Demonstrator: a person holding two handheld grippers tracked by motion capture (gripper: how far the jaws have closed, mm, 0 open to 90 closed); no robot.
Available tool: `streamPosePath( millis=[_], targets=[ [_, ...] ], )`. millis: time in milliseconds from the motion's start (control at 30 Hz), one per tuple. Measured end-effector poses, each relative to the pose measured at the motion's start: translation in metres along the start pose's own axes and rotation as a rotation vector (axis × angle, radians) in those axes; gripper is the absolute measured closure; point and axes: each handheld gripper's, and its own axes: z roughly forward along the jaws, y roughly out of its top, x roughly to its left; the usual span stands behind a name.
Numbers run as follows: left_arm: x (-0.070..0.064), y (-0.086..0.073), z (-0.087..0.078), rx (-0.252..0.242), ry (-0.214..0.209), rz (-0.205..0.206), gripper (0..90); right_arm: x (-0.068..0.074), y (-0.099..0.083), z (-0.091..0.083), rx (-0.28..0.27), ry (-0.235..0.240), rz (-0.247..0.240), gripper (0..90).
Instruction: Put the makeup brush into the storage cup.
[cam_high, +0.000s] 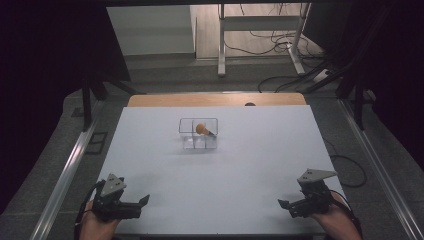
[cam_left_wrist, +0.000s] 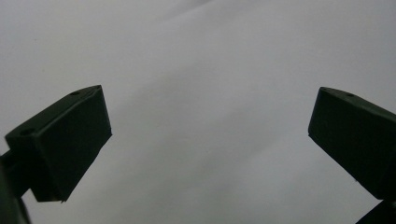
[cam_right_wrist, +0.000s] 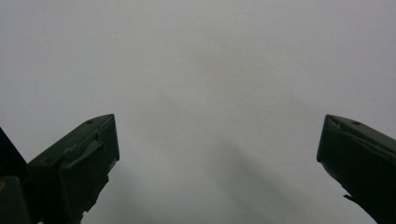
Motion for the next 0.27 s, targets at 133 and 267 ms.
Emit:
streamPosePath(
  millis=[133, 267],
  targets=[
    [0.0003, -0.0002, 0.0001, 0.003, -0.002, -0.002, 0.0, 0.0003, 0.0001, 0.0002, 0.003, 0.001, -0.001, 0.0],
    [-0.0004, 0.001, 0.0017, 0.013, -0.002, -0.001, 0.0, -0.0005, -0.0002, 0.0006, 0.006, 0.0, -0.003, 0.0]
  ],
)
